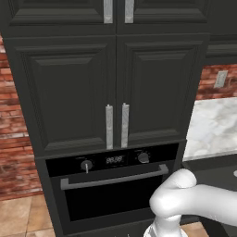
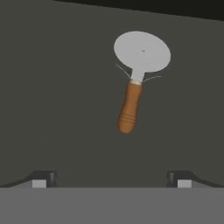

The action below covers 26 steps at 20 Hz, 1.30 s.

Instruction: Take the pizza cutter from the drawer on the right and place it on the dining counter for cutting.

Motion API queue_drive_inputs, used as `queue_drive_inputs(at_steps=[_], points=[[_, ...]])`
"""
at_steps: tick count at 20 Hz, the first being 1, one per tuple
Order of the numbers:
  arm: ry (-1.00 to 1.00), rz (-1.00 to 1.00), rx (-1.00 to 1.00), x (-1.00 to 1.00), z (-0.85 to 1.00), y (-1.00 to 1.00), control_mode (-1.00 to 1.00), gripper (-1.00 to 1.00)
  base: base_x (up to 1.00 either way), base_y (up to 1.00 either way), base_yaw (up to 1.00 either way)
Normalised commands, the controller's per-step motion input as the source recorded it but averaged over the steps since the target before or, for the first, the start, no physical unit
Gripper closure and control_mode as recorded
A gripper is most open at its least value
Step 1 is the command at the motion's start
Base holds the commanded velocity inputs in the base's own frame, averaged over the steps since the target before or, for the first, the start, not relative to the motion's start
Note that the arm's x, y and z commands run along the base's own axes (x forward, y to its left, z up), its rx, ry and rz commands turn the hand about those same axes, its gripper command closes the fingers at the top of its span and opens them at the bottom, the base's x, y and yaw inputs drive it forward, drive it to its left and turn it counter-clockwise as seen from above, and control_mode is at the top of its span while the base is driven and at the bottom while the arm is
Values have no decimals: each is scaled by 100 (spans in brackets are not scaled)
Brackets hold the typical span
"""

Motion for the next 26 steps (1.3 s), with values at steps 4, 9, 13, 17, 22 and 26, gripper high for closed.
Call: queue_drive_inputs(at_steps=[4,9,13,17,22,26], points=[[0,0,0,0,-29,0,-100,-100,0,0,0],[0,0,0,0,-19,0,-100,-100,0,0,0],[0,0,0,0,-16,0,-100,-100,0,0,0],[0,0,0,0,-17,0,-100,-100,0,0,0],[1,0,0,0,-8,0,-100,-100,0,0,0],[1,0,0,0,0,0,-100,-100,0,0,0]])
